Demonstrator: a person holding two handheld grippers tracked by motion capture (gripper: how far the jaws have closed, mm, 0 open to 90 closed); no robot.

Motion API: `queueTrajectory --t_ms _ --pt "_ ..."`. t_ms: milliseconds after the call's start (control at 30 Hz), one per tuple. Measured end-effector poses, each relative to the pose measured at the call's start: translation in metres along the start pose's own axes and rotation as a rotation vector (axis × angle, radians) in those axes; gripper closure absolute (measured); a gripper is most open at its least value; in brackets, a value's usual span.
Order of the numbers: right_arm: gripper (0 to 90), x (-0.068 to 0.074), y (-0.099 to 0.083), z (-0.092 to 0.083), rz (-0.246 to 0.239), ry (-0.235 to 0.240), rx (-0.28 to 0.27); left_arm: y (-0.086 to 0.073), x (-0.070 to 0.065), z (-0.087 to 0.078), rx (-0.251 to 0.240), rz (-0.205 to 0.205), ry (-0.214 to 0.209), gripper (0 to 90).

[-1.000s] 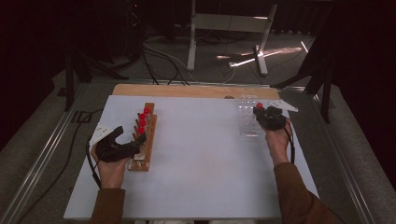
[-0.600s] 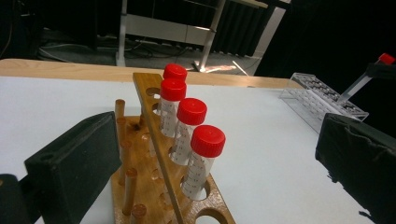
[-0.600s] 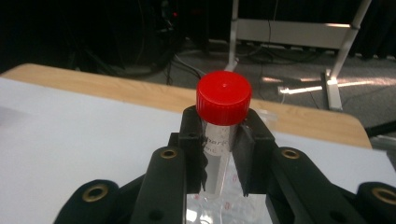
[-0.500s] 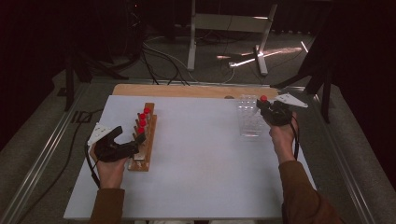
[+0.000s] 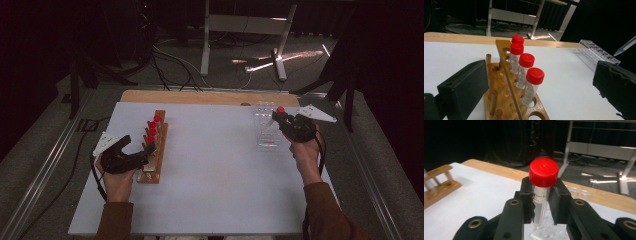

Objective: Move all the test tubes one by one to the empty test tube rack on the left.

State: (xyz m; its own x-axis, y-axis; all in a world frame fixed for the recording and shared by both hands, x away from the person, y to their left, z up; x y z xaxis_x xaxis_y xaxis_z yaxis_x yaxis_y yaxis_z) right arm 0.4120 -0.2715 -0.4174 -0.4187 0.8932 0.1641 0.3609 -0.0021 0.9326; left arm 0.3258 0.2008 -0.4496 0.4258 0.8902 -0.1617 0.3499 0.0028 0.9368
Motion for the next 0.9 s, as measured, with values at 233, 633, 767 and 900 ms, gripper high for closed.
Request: queueTrajectory --t_ms 233,633,767,900 --pt "74.1 0.015 -0.013 -0.01 0.019 0.068 -0.001 0.001 -0.002 0.0 -0.002 0.004 -0.005 0.7" --pt "74.0 0.04 -0.031 -0.013 0.016 0.149 0.025 0.006 -0.011 0.0 -0.011 0.015 -0.034 1.9" --pt "74.0 0.046 -0.033 -0.012 0.007 0.168 0.036 0.011 -0.018 -0.001 -0.024 0.019 -0.06 2.0" --pt "74.0 0.051 -0.034 -0.012 -0.001 0.182 0.041 0.016 -0.029 0.0 -0.025 0.028 -0.08 2.0"
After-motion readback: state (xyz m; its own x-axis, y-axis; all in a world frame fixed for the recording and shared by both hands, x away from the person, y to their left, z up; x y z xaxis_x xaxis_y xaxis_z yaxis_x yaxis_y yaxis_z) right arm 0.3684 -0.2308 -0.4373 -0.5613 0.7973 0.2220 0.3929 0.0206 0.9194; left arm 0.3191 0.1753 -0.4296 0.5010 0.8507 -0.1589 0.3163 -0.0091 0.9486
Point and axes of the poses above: each handheld gripper's, and its own axes: z roughly forward along the jaws, y roughly out of its top, x roughly to its left, the point moved 4 cm from there along z, roughly forward along the jaws, and after that the axes turned 7 degrees about z, right-handed, at the moved point
